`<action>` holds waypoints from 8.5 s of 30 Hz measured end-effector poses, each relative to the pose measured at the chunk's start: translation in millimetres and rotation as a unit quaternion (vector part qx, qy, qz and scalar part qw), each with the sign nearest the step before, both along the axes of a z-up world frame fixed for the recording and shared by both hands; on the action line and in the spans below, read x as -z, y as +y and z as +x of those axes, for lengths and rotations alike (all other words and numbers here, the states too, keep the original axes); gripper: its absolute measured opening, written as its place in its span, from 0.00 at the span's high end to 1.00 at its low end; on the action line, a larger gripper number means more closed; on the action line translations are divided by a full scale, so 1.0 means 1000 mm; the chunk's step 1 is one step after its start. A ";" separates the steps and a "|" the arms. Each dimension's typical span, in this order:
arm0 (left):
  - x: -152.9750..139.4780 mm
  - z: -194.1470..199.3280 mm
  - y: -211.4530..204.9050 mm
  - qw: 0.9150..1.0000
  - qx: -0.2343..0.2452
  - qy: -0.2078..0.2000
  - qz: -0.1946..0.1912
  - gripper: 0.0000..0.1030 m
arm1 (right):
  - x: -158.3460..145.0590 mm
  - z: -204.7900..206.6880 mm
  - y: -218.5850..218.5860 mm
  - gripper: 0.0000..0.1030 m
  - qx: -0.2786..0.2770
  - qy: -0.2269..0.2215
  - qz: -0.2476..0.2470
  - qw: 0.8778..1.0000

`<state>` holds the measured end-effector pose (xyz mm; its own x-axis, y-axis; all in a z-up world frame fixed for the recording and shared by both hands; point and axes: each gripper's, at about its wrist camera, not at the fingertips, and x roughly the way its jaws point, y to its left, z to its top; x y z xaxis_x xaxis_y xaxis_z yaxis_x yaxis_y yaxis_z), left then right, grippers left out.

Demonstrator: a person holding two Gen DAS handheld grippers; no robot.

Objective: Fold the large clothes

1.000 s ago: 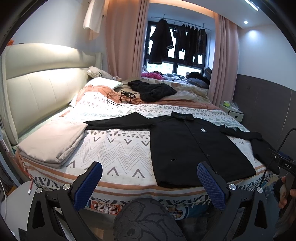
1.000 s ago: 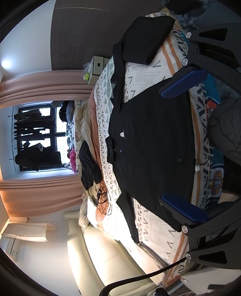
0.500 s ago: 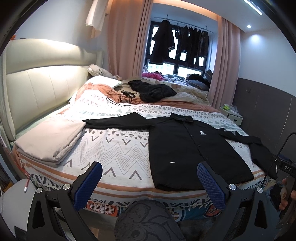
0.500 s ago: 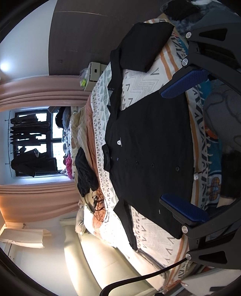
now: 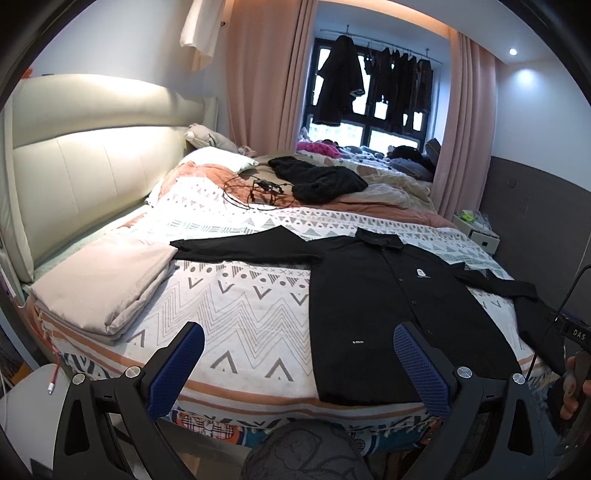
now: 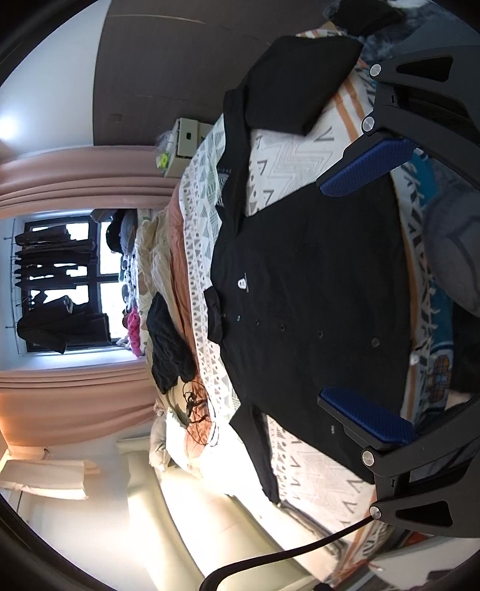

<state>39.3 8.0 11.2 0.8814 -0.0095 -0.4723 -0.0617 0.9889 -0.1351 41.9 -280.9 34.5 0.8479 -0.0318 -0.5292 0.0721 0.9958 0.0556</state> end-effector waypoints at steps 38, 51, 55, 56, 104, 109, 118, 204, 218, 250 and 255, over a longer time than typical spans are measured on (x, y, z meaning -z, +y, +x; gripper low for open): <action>0.016 0.204 0.075 0.995 -0.082 0.063 -0.009 0.05 | 0.037 0.272 0.096 0.00 -0.091 0.038 0.025 0.995; 0.057 0.299 0.126 0.983 -0.123 0.133 -0.024 0.23 | 0.066 0.356 0.117 0.00 -0.102 0.074 0.026 0.992; 0.068 0.325 0.145 0.978 -0.135 0.154 -0.042 0.32 | 0.078 0.384 0.124 0.00 -0.112 0.091 0.030 0.989; 0.071 0.331 0.151 0.976 -0.141 0.158 -0.047 0.32 | 0.080 0.390 0.125 0.00 -0.117 0.095 0.031 0.988; -0.036 0.419 0.150 0.980 -0.161 0.067 -0.094 0.99 | 0.206 0.518 0.219 0.90 -0.236 0.302 0.217 0.898; -0.081 0.417 0.101 0.990 -0.108 0.039 -0.080 0.99 | 0.173 0.494 0.190 0.90 -0.224 0.279 0.233 0.904; -0.129 0.420 -0.002 0.999 -0.016 0.021 -0.040 0.99 | 0.131 0.423 0.079 0.63 -0.133 0.201 0.239 0.941; 0.078 0.332 0.024 0.972 -0.048 0.221 -0.064 0.14 | 0.109 0.401 -0.029 0.75 -0.086 0.116 0.213 0.966; 0.112 0.402 -0.030 0.970 -0.010 0.238 -0.056 0.17 | 0.123 0.386 -0.130 0.85 0.069 0.126 0.275 0.951; 0.155 0.439 -0.035 0.955 -0.037 0.294 -0.031 0.55 | 0.188 0.399 -0.177 0.90 0.086 0.177 0.359 0.912; 0.140 0.434 -0.044 0.960 -0.022 0.276 -0.034 0.28 | 0.173 0.376 -0.200 0.62 0.115 0.151 0.370 0.909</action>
<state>473.0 -35.9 -128.6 0.4973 -0.0244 -0.8672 -0.1844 0.9738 -0.1332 418.1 -481.0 -138.5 0.6760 0.2696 -0.6858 0.3971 0.6508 0.6472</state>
